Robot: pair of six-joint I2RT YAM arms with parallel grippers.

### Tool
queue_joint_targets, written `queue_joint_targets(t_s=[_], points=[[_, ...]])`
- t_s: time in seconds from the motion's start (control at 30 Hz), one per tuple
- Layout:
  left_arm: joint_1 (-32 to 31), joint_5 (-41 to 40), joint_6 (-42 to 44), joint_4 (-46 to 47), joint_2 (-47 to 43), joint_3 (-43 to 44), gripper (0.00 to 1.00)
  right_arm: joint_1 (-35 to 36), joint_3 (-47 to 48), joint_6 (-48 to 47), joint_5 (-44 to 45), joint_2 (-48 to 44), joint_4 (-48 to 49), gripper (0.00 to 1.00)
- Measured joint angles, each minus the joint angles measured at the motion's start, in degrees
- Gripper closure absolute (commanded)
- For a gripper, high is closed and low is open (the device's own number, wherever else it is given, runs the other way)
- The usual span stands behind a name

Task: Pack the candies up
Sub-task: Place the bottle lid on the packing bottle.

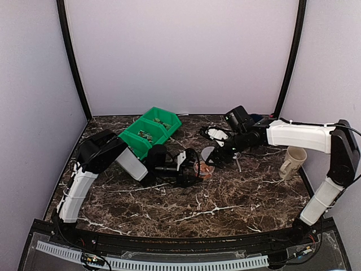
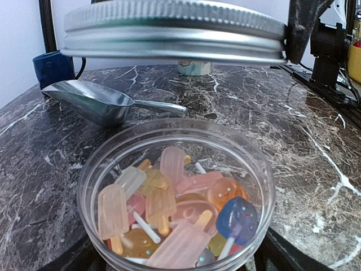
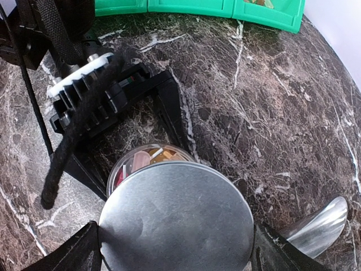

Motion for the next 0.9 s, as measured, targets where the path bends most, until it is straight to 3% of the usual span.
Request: queue_joint_targets(t_s=[0.57,0.9], points=[[-0.15,0.42,0.63,-0.66,-0.11,0.0,0.13,1.42,1.86,-5.49,-5.75,3.67,-2.23,0.12],[-0.15,0.46,0.66,-0.63,-0.09,0.0,0.13,1.79,1.88,-6.73,-4.85,7.78,-1.22,0.11]])
